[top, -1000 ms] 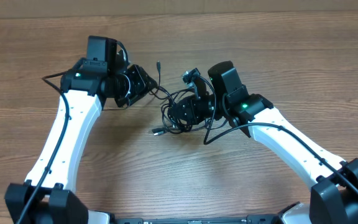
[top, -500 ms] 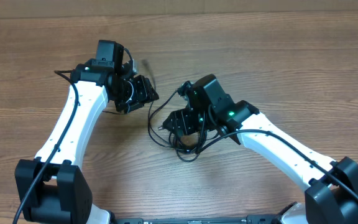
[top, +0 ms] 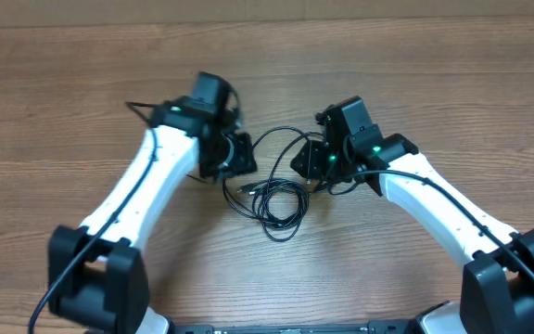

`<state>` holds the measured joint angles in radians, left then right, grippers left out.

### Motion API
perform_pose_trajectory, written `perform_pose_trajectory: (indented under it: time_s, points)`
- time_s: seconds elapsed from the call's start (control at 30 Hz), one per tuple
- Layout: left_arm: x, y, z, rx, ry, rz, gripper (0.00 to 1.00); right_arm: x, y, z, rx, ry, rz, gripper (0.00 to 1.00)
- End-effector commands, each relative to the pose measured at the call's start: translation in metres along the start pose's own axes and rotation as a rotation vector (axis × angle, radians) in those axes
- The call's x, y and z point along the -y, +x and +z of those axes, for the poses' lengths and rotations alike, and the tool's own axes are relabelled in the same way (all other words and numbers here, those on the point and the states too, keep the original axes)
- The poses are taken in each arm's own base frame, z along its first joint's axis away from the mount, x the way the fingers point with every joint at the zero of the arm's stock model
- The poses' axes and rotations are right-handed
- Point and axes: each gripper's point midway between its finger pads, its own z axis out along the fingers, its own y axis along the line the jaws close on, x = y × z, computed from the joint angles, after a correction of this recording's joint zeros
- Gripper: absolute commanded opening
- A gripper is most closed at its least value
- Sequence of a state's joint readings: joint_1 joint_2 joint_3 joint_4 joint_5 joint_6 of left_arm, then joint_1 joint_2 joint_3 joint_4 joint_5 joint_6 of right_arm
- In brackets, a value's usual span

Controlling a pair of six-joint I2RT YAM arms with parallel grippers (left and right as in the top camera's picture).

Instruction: Untangle cables

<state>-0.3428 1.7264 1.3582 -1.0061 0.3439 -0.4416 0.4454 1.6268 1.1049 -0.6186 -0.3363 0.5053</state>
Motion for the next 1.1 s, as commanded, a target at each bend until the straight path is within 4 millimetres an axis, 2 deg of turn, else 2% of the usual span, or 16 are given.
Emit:
perform_pose_trajectory:
  time_s: [0.0,0.07,0.1,0.13,0.17,0.2,0.33,0.47,0.6,0.63,0.67,0.7,1.07]
  points:
    - [-0.016,0.016,0.032,-0.078,-0.141,0.017,0.39,0.002,0.001,-0.001,-0.012,0.012,0.023,0.36]
    - [-0.019,0.026,0.047,-0.136,-0.169,0.02,0.38,0.003,0.004,-0.001,-0.024,0.02,0.028,0.36]
    - [-0.02,0.031,0.054,-0.166,-0.179,0.02,0.37,0.004,0.005,-0.001,-0.027,0.021,0.028,0.4]
    - [-0.022,0.035,0.059,-0.192,-0.192,0.02,0.33,0.004,0.006,-0.001,-0.029,0.023,0.029,0.56]
    - [-0.025,0.038,0.063,-0.212,-0.203,0.018,0.28,0.004,0.006,-0.001,-0.031,0.024,0.03,0.81]
    - [-0.026,0.04,0.064,-0.222,-0.208,0.014,0.27,0.004,0.007,-0.001,-0.032,0.025,0.03,1.0]
    - [-0.024,0.03,0.057,-0.19,-0.193,0.009,0.3,0.004,0.006,-0.001,-0.029,0.023,0.028,1.0]
    - [-0.01,-0.002,0.035,-0.089,-0.15,0.013,0.36,0.004,0.006,-0.001,-0.029,0.023,0.028,1.0]
    - [-0.001,-0.03,0.016,-0.002,-0.116,0.012,0.48,0.004,0.006,-0.001,-0.029,0.023,0.028,1.0]
    - [0.0,-0.035,0.014,0.012,-0.109,0.012,0.56,0.004,0.006,-0.001,-0.029,0.023,0.028,1.0]
    - [0.001,-0.037,0.013,0.02,-0.106,0.012,0.73,0.004,0.006,-0.001,-0.029,0.023,0.028,1.0]
    - [0.001,-0.038,0.013,0.025,-0.103,0.014,0.99,0.004,0.006,-0.001,-0.029,0.023,0.028,1.0]
    - [0.002,-0.039,0.013,0.029,-0.102,0.016,1.0,0.004,0.006,-0.001,-0.029,0.023,0.028,1.0]
